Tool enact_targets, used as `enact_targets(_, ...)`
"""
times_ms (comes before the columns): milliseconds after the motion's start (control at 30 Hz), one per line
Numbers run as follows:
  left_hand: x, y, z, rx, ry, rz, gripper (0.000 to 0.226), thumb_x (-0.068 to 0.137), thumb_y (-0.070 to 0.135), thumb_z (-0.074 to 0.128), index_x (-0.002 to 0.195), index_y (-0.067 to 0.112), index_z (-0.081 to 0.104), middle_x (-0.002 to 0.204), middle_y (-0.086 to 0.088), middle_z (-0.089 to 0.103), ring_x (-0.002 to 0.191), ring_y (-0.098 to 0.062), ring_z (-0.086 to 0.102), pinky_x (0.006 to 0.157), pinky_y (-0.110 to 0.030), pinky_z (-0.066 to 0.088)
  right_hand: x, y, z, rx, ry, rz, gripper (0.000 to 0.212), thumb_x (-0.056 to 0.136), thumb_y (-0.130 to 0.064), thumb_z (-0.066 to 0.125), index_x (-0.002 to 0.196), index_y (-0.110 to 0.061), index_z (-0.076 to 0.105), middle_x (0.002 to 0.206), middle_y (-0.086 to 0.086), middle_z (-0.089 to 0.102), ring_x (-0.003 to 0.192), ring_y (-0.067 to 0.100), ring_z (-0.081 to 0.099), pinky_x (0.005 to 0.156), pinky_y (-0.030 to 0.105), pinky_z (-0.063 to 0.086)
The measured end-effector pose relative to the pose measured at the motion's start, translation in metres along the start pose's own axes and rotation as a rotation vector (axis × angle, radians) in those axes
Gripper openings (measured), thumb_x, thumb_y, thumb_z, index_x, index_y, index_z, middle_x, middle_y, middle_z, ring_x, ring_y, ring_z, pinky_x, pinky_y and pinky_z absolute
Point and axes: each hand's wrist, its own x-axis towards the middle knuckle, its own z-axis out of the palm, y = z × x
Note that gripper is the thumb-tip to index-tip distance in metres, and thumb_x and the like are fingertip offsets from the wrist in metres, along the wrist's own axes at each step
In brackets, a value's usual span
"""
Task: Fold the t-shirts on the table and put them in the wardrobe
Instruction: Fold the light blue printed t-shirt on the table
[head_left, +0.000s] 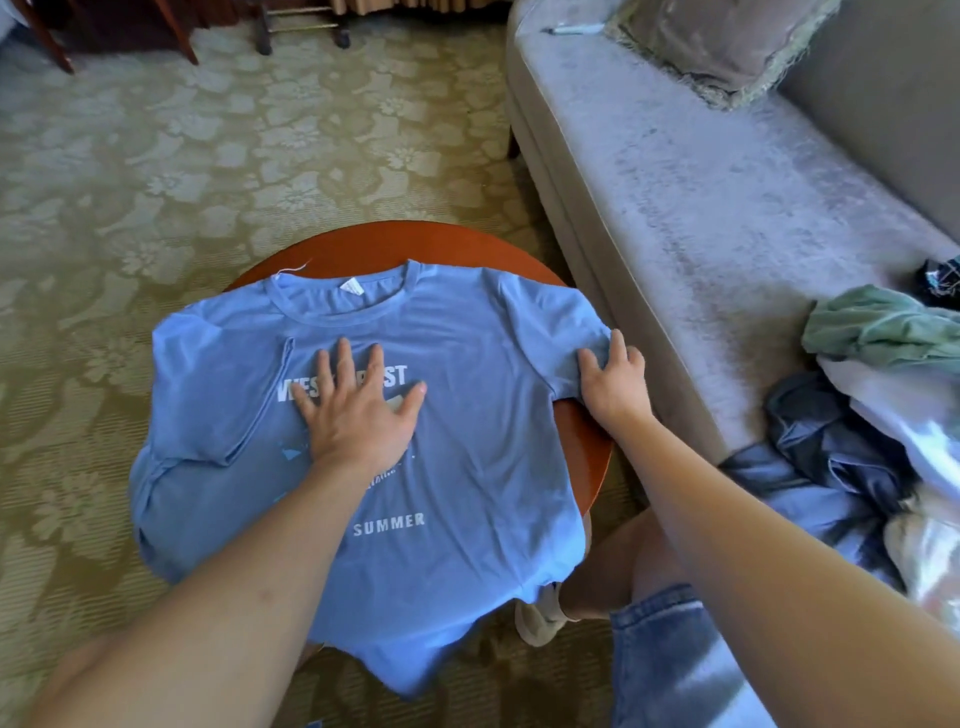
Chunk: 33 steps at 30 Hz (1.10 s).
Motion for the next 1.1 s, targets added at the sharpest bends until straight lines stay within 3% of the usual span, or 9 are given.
enact_targets(200,-0.001,0.001,0.0,0.0,0.026,-0.005,0.078,0.09,0.073,0.021,0.155,0.032,0.01,0.164,-0.001,-0.004,0.15,-0.024,-0.008,0.118,-0.058,-0.003,0.005,-0.001,-0.008,0.194,-0.078,-0.016,0.068,0.101,-0.04,0.044,0.157,-0.025,0.008,0.157,0.005,0.032,0.142,0.027,0.033,0.111,0.032,0.027)
enact_targets(400,-0.002,0.0,0.0,-0.011,0.036,-0.003,0.077,0.09,0.072,0.022,0.155,0.031,0.012,0.164,-0.002,-0.003,0.15,-0.025,-0.007,0.118,-0.058,-0.002,0.006,-0.007,-0.01,0.101,0.038,-0.142,0.041,0.099,-0.017,0.041,0.14,-0.017,0.046,0.136,0.007,0.052,0.126,0.028,0.049,0.088,0.026,0.037)
enact_targets(533,-0.002,0.001,0.0,-0.022,0.039,0.004,0.077,0.091,0.071,0.022,0.155,0.031,0.013,0.164,-0.002,-0.003,0.15,-0.025,-0.007,0.118,-0.057,-0.003,0.001,-0.031,-0.011,0.029,0.155,-0.289,0.049,0.095,-0.011,0.037,0.144,-0.016,0.036,0.144,0.006,0.04,0.118,0.028,0.049,0.085,0.03,0.041)
enact_targets(633,-0.003,0.0,0.001,-0.031,0.052,0.005,0.076,0.091,0.07,0.023,0.155,0.03,0.015,0.164,-0.003,-0.002,0.15,-0.025,-0.006,0.117,-0.058,-0.003,-0.007,-0.056,-0.01,-0.108,0.183,-0.381,0.044,0.09,-0.004,0.036,0.133,-0.011,0.043,0.141,0.007,0.041,0.105,0.036,0.054,0.081,0.04,0.047)
enact_targets(800,-0.002,0.0,0.002,-0.05,0.063,0.02,0.075,0.091,0.07,0.025,0.154,0.03,0.017,0.164,-0.003,0.0,0.15,-0.025,-0.006,0.116,-0.058,-0.002,-0.026,-0.099,0.012,-0.53,0.036,-0.509,0.059,0.083,-0.004,0.045,0.141,-0.016,0.037,0.152,0.006,0.025,0.1,0.039,0.059,0.064,0.034,0.039)
enact_targets(867,-0.002,-0.001,0.003,-0.063,0.068,0.023,0.076,0.091,0.07,0.026,0.154,0.03,0.017,0.164,-0.004,0.0,0.15,-0.025,-0.006,0.117,-0.058,-0.003,-0.037,-0.108,0.03,-0.564,-0.08,-0.545,0.064,0.091,-0.018,0.051,0.15,-0.026,0.028,0.157,0.004,0.019,0.118,0.034,0.053,0.069,0.032,0.04)
enact_targets(933,-0.002,-0.001,0.004,-0.074,0.068,0.023,0.076,0.091,0.07,0.026,0.154,0.029,0.017,0.164,-0.004,-0.001,0.15,-0.025,-0.008,0.117,-0.058,-0.005,-0.05,-0.107,0.042,-0.462,-0.144,-0.583,0.06,0.096,-0.037,0.052,0.151,-0.029,0.029,0.159,0.001,0.02,0.13,0.026,0.046,0.086,0.036,0.047)
enact_targets(1033,-0.002,-0.002,0.002,-0.1,0.049,0.033,0.074,0.092,0.068,0.027,0.154,0.029,0.017,0.164,-0.003,-0.001,0.15,-0.025,-0.007,0.116,-0.058,-0.006,-0.062,-0.092,0.046,-0.238,-0.055,-0.598,0.05,0.098,-0.032,0.05,0.146,-0.02,0.041,0.152,0.004,0.036,0.128,0.025,0.048,0.098,0.035,0.042)
enact_targets(1100,-0.003,-0.005,-0.002,-0.17,0.066,0.053,0.068,0.094,0.062,0.032,0.152,0.028,0.024,0.163,-0.003,0.006,0.15,-0.023,-0.001,0.117,-0.056,-0.002,-0.063,-0.079,0.047,-0.313,0.03,-0.553,0.05,0.1,-0.028,0.046,0.147,-0.014,0.038,0.153,0.012,0.032,0.132,0.034,0.04,0.105,0.036,0.033)
